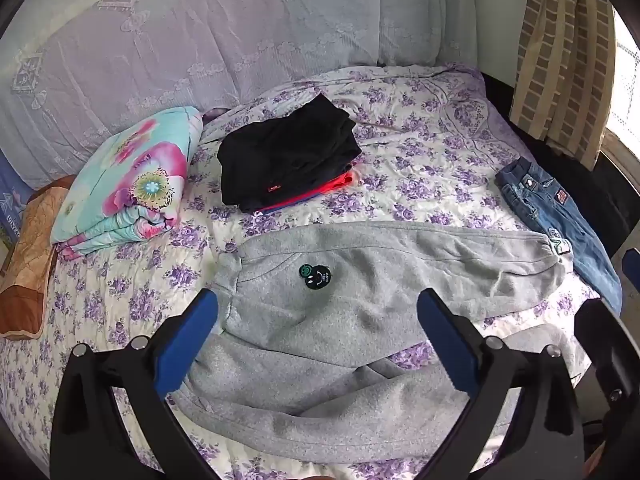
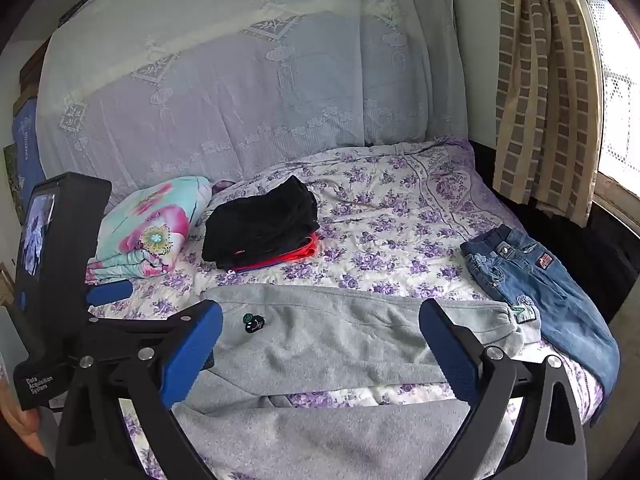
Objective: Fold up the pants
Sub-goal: 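Move both tools toward the waistband of the grey sweatpants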
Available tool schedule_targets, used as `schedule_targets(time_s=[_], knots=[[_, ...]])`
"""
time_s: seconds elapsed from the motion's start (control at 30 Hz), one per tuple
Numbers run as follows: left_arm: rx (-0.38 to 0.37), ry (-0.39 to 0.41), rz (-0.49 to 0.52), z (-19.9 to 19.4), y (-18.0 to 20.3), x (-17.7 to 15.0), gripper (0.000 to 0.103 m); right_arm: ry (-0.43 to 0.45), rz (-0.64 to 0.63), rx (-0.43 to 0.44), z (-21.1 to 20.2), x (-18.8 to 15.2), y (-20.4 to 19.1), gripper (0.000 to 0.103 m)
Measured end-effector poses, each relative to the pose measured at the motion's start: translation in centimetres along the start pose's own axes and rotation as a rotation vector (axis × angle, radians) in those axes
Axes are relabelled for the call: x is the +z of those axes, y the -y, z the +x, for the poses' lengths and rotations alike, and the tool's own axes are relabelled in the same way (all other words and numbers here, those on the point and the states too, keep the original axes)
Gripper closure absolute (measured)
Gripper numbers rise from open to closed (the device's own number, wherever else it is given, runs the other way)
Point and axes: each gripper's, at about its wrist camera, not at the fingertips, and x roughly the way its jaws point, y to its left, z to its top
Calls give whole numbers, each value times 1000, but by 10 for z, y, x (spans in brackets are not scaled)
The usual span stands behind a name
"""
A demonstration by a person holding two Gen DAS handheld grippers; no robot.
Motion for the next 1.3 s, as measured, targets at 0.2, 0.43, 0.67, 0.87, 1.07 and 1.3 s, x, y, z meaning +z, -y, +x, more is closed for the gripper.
schedule_targets(time_s=[0.2, 0.43, 0.67, 0.87, 1.07, 1.3], knots=[[0, 8, -4, -1, 1, 0, 5, 2, -2, -1, 0, 0, 0, 4], [-6, 1, -7, 6, 6, 0, 5, 2, -2, 1, -1, 0, 0, 4], [-4, -3, -19, 7, 0, -3, 5, 3, -2, 3, 8, 1, -9, 4], [12, -11, -29, 11, -3, -3, 5, -2, -6, 15, 14, 0, -8, 4], [21, -10, -34, 10, -5, -2, 5, -6, -13, 28, 16, 2, -7, 4], [45, -6, -67, 7, -17, -1, 5, 2, -46, 66, 21, 8, -14, 4]])
